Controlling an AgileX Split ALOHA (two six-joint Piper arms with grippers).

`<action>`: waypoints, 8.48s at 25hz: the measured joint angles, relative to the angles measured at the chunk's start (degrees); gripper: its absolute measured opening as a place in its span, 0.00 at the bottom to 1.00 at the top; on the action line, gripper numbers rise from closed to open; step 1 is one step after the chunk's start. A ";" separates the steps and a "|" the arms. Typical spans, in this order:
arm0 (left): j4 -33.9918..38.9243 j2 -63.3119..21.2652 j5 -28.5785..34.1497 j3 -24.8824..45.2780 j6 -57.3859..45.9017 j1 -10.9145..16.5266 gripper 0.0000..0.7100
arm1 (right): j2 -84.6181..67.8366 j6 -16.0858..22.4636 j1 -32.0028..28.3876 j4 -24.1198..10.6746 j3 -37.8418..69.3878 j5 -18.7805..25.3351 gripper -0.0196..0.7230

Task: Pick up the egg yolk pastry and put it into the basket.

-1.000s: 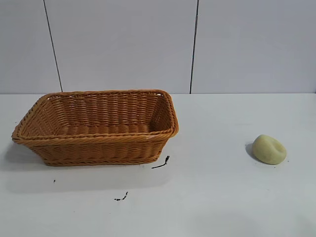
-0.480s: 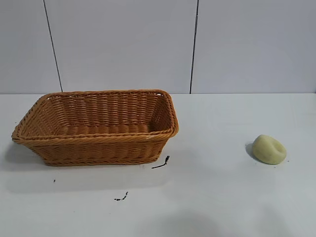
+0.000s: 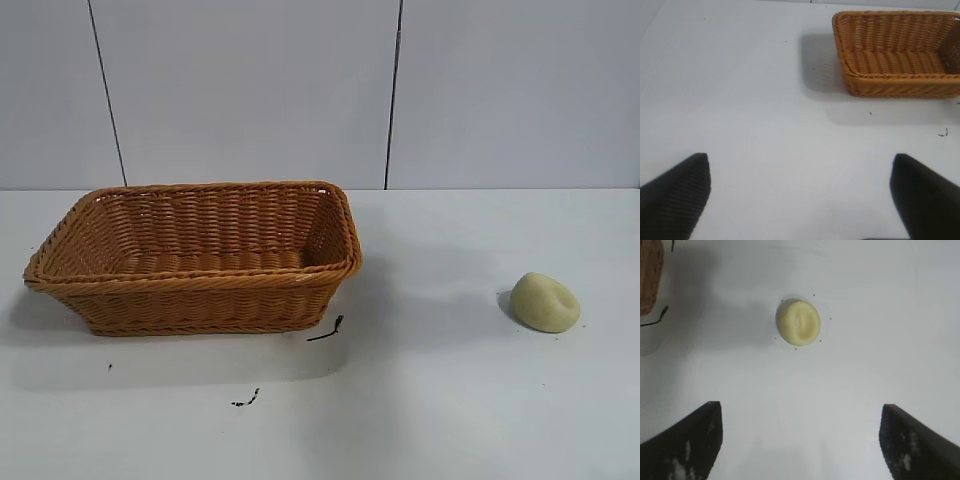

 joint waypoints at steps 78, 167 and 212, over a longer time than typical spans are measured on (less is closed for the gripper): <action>0.00 0.00 0.00 0.00 0.00 0.00 0.98 | 31.82 2.44 18.37 -2.88 -44.02 6.29 0.07; 0.00 0.00 0.00 0.00 0.00 0.00 0.98 | -11.16 1.73 -0.46 -2.11 -0.80 12.08 0.89; 0.00 0.00 0.00 0.00 0.00 0.00 0.98 | -83.82 1.50 0.67 -2.37 42.35 1.45 0.89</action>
